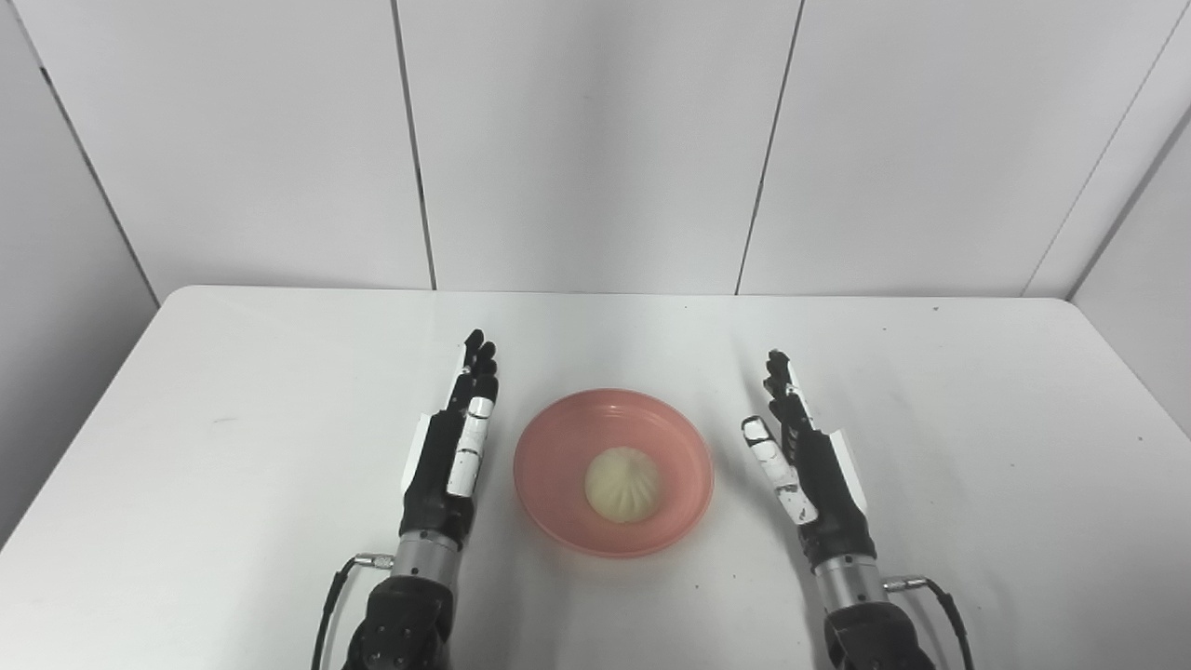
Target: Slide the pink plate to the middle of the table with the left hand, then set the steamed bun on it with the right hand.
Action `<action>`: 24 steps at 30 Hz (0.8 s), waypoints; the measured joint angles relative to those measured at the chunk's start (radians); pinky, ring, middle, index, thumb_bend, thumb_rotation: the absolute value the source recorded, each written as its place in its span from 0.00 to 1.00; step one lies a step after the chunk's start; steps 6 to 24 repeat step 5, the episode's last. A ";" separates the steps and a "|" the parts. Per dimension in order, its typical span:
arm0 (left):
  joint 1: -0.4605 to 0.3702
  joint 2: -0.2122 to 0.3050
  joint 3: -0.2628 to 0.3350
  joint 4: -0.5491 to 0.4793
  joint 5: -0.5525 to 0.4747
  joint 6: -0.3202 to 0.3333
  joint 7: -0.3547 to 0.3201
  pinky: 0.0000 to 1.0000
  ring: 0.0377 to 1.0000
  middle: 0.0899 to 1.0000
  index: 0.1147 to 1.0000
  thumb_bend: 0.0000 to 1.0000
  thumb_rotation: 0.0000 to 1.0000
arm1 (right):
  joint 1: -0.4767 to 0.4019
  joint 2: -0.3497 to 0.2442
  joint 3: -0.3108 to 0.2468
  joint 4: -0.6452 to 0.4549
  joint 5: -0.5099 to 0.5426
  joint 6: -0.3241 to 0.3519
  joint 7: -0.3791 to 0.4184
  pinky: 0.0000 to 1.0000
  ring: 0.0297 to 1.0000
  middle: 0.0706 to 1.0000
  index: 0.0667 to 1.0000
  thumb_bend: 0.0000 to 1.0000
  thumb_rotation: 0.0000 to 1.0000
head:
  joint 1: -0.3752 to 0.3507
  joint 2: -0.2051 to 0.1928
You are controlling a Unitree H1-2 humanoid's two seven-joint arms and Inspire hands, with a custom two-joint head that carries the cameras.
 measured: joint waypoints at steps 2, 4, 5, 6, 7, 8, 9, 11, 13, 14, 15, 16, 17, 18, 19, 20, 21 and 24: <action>0.000 0.000 0.000 -0.001 -0.002 0.000 -0.001 1.00 1.00 1.00 1.00 0.62 1.00 | 0.000 0.004 -0.007 0.000 0.036 0.003 0.015 1.00 1.00 1.00 1.00 0.59 0.92 | 0.002 0.002; 0.001 0.000 0.001 -0.002 -0.009 0.000 -0.005 1.00 1.00 1.00 1.00 0.61 1.00 | 0.000 0.014 -0.014 0.000 0.067 0.017 0.026 1.00 1.00 1.00 1.00 0.59 0.92 | 0.002 0.000; 0.002 0.000 0.001 -0.002 -0.017 0.000 -0.007 1.00 1.00 1.00 1.00 0.61 1.00 | 0.000 0.017 -0.016 0.000 0.073 0.024 0.028 1.00 1.00 1.00 1.00 0.59 0.92 | 0.002 0.000; 0.002 0.000 0.001 -0.002 -0.017 0.000 -0.007 1.00 1.00 1.00 1.00 0.61 1.00 | 0.000 0.017 -0.016 0.000 0.073 0.024 0.028 1.00 1.00 1.00 1.00 0.59 0.92 | 0.002 0.000; 0.002 0.000 0.001 -0.002 -0.017 0.000 -0.007 1.00 1.00 1.00 1.00 0.61 1.00 | 0.000 0.017 -0.016 0.000 0.073 0.024 0.028 1.00 1.00 1.00 1.00 0.59 0.92 | 0.002 0.000; 0.002 0.000 0.001 -0.002 -0.017 0.000 -0.007 1.00 1.00 1.00 1.00 0.61 1.00 | 0.000 0.017 -0.016 0.000 0.073 0.024 0.028 1.00 1.00 1.00 1.00 0.59 0.92 | 0.002 0.000; 0.002 0.000 0.001 -0.002 -0.017 0.000 -0.007 1.00 1.00 1.00 1.00 0.61 1.00 | 0.000 0.017 -0.016 0.000 0.073 0.024 0.028 1.00 1.00 1.00 1.00 0.59 0.92 | 0.002 0.000; 0.002 0.000 0.001 -0.002 -0.017 0.000 -0.007 1.00 1.00 1.00 1.00 0.61 1.00 | 0.000 0.017 -0.016 0.000 0.073 0.024 0.028 1.00 1.00 1.00 1.00 0.59 0.92 | 0.002 0.000; 0.002 0.000 0.001 -0.002 -0.017 0.000 -0.007 1.00 1.00 1.00 1.00 0.61 1.00 | 0.000 0.017 -0.016 0.000 0.073 0.024 0.028 1.00 1.00 1.00 1.00 0.59 0.92 | 0.002 0.000; 0.002 0.000 0.001 -0.002 -0.017 0.000 -0.007 1.00 1.00 1.00 1.00 0.61 1.00 | 0.000 0.017 -0.016 0.000 0.073 0.024 0.028 1.00 1.00 1.00 1.00 0.59 0.92 | 0.002 0.000; 0.002 0.000 0.001 -0.002 -0.017 0.000 -0.007 1.00 1.00 1.00 1.00 0.61 1.00 | 0.000 0.017 -0.016 0.000 0.073 0.024 0.028 1.00 1.00 1.00 1.00 0.59 0.92 | 0.002 0.000; 0.002 0.000 0.001 -0.002 -0.017 0.000 -0.007 1.00 1.00 1.00 1.00 0.61 1.00 | 0.000 0.017 -0.016 0.000 0.073 0.024 0.028 1.00 1.00 1.00 1.00 0.59 0.92 | 0.002 0.000; 0.002 0.000 0.001 -0.002 -0.017 0.000 -0.007 1.00 1.00 1.00 1.00 0.61 1.00 | 0.000 0.017 -0.016 0.000 0.073 0.024 0.028 1.00 1.00 1.00 1.00 0.59 0.92 | 0.002 0.000; 0.002 0.000 0.001 -0.002 -0.017 0.000 -0.007 1.00 1.00 1.00 1.00 0.61 1.00 | 0.000 0.017 -0.016 0.000 0.073 0.024 0.028 1.00 1.00 1.00 1.00 0.59 0.92 | 0.002 0.000; 0.002 0.000 0.001 -0.002 -0.017 0.000 -0.007 1.00 1.00 1.00 1.00 0.61 1.00 | 0.000 0.017 -0.016 0.000 0.073 0.024 0.028 1.00 1.00 1.00 1.00 0.59 0.92 | 0.002 0.000; 0.002 0.000 0.001 -0.002 -0.017 0.000 -0.007 1.00 1.00 1.00 1.00 0.61 1.00 | 0.000 0.017 -0.016 0.000 0.073 0.024 0.028 1.00 1.00 1.00 1.00 0.59 0.92 | 0.002 0.000; 0.002 0.000 0.001 -0.002 -0.017 0.000 -0.007 1.00 1.00 1.00 1.00 0.61 1.00 | 0.000 0.017 -0.016 0.000 0.073 0.024 0.028 1.00 1.00 1.00 1.00 0.59 0.92 | 0.002 0.000; 0.002 0.000 0.001 -0.002 -0.017 0.000 -0.007 1.00 1.00 1.00 1.00 0.61 1.00 | 0.000 0.017 -0.016 0.000 0.073 0.024 0.028 1.00 1.00 1.00 1.00 0.59 0.92 | 0.002 0.000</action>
